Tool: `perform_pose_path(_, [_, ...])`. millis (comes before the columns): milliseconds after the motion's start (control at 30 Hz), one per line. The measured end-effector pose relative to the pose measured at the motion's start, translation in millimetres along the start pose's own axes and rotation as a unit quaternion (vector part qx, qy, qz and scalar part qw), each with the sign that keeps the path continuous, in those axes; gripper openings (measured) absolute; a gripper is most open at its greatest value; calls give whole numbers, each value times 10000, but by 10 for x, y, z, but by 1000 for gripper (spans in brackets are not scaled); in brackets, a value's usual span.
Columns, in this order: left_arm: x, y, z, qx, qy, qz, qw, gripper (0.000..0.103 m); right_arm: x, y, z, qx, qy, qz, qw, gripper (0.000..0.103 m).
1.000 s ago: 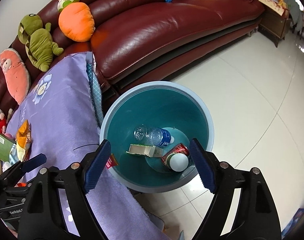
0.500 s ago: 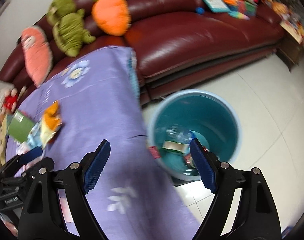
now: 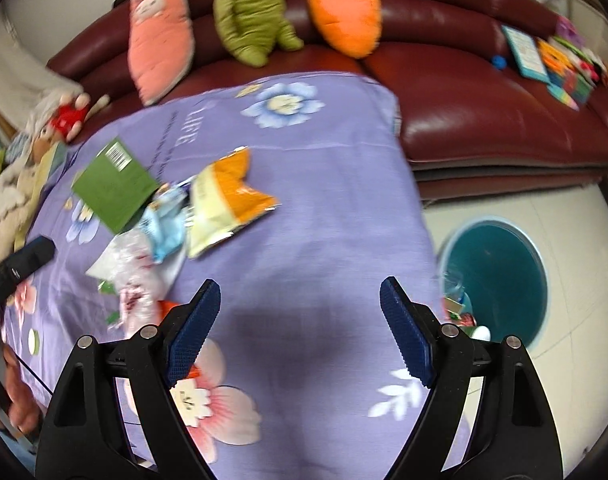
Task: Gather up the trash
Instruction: 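Return both tools over the table toward the green box and plastic bag, then grasp the green box with left tool while right tool grasps the plastic bag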
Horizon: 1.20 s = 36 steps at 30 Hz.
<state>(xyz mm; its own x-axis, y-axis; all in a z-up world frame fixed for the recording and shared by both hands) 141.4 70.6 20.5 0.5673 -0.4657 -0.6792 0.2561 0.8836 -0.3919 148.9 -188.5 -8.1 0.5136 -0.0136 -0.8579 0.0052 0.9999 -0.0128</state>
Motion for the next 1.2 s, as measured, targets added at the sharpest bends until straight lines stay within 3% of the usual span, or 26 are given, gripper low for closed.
perform_pose_path(200, [-332, 817, -13, -614, -338, 418, 9967, 89, 70, 459, -10, -405, 151, 81, 9990, 78])
perform_pose_path(433, [-137, 1492, 21, -981, -159, 849, 9914, 89, 276, 677, 1, -525, 391, 72, 9978, 78])
perform_pose_path(800, [414, 1477, 411, -673, -120, 671, 9954, 89, 426, 661, 192, -277, 515, 230, 9980, 78])
perform_pose_path(933, [613, 1466, 519, -551, -107, 737, 9957, 95, 502, 653, 191, -230, 585, 291, 9976, 78])
perform_pose_path(1133, [850, 1452, 568, -682, -68, 419, 9968, 96, 592, 649, 170, -175, 702, 340, 9968, 78])
perform_pose_path(1167, [868, 1414, 560, -607, -95, 366, 9974, 93, 588, 656, 171, -177, 697, 363, 9968, 78])
perform_pose_path(1200, [870, 1384, 548, -542, -119, 362, 9978, 77, 583, 664, 172, -182, 692, 385, 9967, 78])
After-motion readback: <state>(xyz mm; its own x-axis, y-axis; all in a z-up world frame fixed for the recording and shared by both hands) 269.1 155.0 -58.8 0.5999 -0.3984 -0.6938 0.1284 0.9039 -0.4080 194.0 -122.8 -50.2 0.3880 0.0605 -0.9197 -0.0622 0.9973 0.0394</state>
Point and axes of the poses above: each gripper's, at about its wrist camera, not at the fingertips, and x roughly the way its jaws point, y to its left, z to its top, the point moved 2 cm from there along x, roughly the way its jaws point, and after that the axes turned 9 degrees about -z, right-handed, at the moved point
